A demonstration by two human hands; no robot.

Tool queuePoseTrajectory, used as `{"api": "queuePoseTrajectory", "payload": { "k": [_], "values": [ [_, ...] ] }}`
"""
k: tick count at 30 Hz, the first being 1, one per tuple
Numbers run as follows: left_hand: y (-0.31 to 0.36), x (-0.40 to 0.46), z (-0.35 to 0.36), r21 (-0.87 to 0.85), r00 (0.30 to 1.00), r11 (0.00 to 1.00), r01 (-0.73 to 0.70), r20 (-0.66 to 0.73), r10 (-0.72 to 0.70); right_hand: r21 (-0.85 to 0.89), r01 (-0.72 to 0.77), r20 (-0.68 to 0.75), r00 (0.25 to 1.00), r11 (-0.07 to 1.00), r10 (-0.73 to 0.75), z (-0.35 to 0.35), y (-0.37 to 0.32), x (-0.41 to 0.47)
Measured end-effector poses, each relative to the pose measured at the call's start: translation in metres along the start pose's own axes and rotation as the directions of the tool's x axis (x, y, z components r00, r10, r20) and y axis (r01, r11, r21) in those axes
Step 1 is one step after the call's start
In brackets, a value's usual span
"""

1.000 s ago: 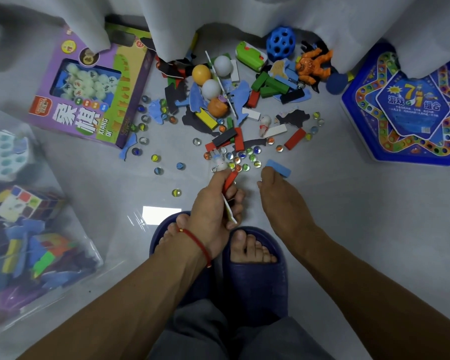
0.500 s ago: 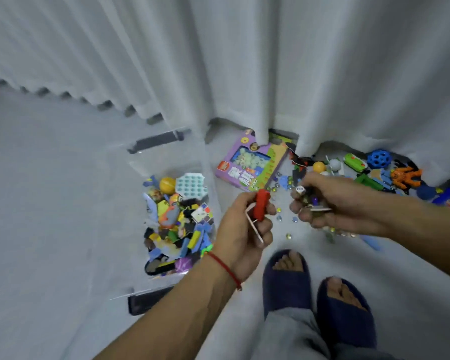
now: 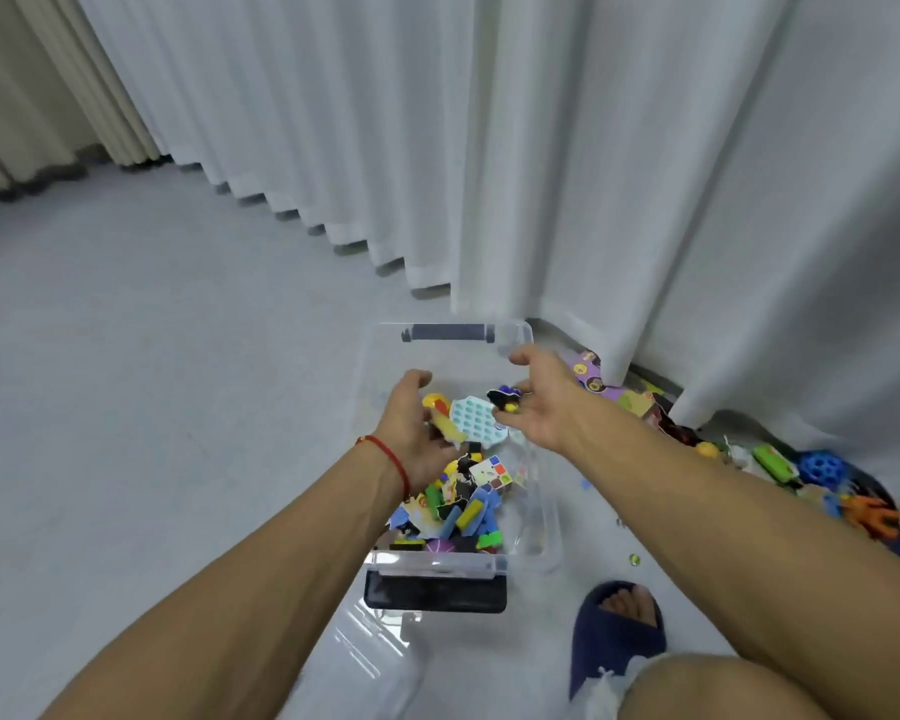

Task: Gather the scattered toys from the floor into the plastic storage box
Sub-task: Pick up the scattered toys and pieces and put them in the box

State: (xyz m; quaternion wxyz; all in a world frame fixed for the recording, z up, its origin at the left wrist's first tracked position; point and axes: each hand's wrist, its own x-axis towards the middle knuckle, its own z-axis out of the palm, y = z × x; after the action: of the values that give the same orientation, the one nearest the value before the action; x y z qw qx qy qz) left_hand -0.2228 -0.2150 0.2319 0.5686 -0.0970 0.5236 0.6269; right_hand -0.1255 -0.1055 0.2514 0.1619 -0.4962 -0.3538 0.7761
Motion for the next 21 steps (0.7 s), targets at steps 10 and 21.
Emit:
{"api": "queuePoseTrajectory", "payload": {
  "k": [10, 21],
  "values": [
    [-0.017, 0.015, 0.028, 0.315, 0.989, 0.941, -0.123, -0.034, 0.141, -0.471, 0.064, -0.023, 0.996, 0.880, -0.085, -0.082, -0.028, -0.051],
    [-0.147, 0.009, 0.114, 0.567, 0.968, 0.791, -0.230, 0.218, 0.125, -0.824, -0.231, -0.278, 0.960, 0.517, -0.014, -0.312, -0.017, -0.088]
  ]
}}
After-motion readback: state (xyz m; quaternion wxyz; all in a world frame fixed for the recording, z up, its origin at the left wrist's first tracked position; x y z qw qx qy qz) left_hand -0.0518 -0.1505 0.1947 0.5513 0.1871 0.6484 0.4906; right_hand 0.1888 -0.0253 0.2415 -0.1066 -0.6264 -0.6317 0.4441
